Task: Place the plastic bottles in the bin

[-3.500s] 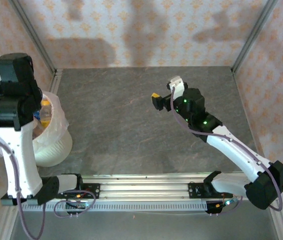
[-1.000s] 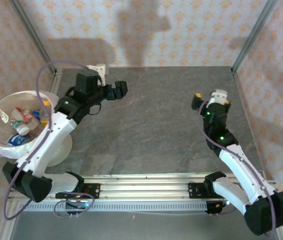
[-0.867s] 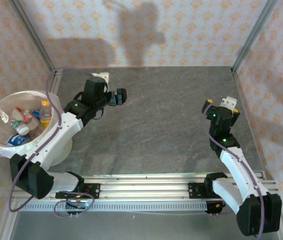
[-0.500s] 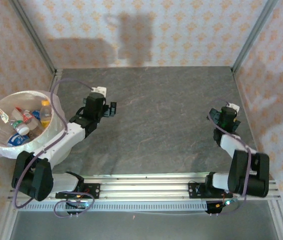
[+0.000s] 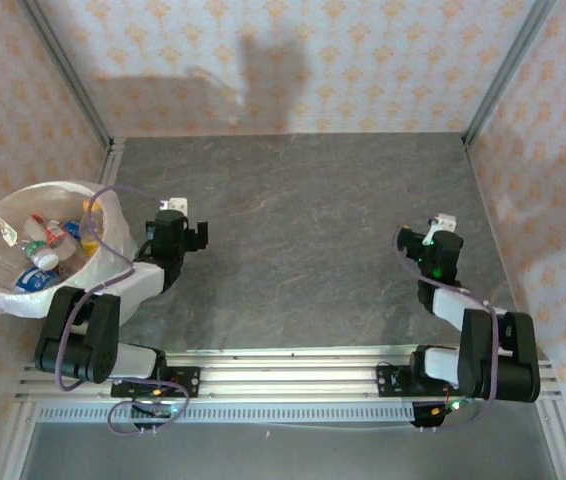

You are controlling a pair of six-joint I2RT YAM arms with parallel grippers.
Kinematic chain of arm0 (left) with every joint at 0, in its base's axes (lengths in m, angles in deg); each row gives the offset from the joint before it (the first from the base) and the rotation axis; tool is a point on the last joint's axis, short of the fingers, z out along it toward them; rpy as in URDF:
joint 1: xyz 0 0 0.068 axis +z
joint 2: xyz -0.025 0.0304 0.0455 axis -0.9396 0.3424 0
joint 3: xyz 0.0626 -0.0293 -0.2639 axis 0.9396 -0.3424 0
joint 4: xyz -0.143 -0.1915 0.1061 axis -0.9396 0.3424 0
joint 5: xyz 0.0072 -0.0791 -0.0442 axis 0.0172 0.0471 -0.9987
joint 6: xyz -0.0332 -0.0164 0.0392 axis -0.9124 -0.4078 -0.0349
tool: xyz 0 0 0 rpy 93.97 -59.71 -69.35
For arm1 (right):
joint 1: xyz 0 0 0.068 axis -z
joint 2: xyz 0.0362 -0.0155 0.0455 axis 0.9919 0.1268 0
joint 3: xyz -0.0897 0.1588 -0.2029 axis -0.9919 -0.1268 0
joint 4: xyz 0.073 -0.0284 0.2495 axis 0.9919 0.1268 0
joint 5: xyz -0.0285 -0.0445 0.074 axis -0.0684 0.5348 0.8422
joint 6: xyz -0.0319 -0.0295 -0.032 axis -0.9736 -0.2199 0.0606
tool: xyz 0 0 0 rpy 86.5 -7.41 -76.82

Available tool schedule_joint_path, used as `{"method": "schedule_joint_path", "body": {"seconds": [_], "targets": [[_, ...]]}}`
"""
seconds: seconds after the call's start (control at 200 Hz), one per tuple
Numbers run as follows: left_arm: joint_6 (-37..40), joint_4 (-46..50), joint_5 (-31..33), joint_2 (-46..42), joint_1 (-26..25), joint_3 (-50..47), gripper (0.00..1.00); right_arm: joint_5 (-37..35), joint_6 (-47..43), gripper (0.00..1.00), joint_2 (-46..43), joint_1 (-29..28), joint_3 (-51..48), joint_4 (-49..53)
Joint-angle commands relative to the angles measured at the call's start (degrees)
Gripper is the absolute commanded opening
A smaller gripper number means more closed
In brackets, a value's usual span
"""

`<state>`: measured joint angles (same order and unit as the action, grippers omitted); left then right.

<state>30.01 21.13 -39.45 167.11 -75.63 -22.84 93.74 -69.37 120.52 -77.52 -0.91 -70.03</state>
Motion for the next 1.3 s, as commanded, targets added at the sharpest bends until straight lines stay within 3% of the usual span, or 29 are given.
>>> {"method": "schedule_joint_path", "body": {"seconds": [0.0,0.085,0.185,0.245,0.305,0.35,0.49,0.59,0.686,0.801,0.876,0.931,0.981,1.296], "targets": [[-0.4,-11.3,-1.6,0.5,2.8,-2.5,1.0,-2.1,-2.6,0.99,-1.7,-0.9,-1.8,-7.3],[-2.6,-13.1,-6.4,3.4,5.8,-2.0,1.0,-3.0,-2.0,0.99,-2.2,-0.9,-1.4,-5.7],[-2.0,-14.0,-7.0,5.7,5.7,-1.4,1.0,-3.6,-1.6,0.99,-5.5,-0.9,0.2,-2.1],[-2.7,-18.8,-5.0,5.7,5.6,-4.2,1.0,-4.1,-1.3,0.99,-5.9,-0.9,0.6,-1.6],[-3.2,-29.8,-3.1,7.8,5.5,-8.8,1.0,-4.3,-0.8,0.99,-5.8,-0.9,0.9,-1.2],[-3.9,-23.8,-1.5,6.2,5.4,-7.5,1.0,-3.3,-0.4,0.99,-5.6,-0.9,1.3,-0.7],[-4.5,-24.6,11.9,7.1,1.3,-7.0,1.0,-0.4,3.8,0.99,-0.5,-1.4,1.0,-5.2],[-4.8,-23.5,12.4,6.9,1.3,-6.6,1.0,-3.4,2.5,0.99,5.6,-3.2,1.3,-11.8],[-4.6,-24.4,12.4,7.0,1.3,-6.8,1.0,-5.0,2.3,0.99,10.2,-3.7,3.7,-10.6],[-4.6,-24.1,12.4,7.0,1.3,-6.7,1.0,-7.2,2.1,0.99,18.4,-4.7,2.4,-22.2],[-4.6,-24.1,12.3,7.0,1.3,-6.7,1.0,-9.9,2.9,0.99,16.4,-4.9,8.5,-6.2],[-4.6,-24.2,12.4,7.0,1.3,-6.7,1.0,-10.7,2.3,0.99,17.7,-5.6,6.8,-12.4],[-4.6,-24.3,12.4,7.0,1.3,-6.7,1.0,-10.8,2.5,0.99,16.4,-5.5,7.6,-8.5],[-4.5,-24.3,12.3,7.0,1.3,-6.8,1.0,-8.9,1.7,0.99,17.1,-5.5,7.7,-9.4]]}}
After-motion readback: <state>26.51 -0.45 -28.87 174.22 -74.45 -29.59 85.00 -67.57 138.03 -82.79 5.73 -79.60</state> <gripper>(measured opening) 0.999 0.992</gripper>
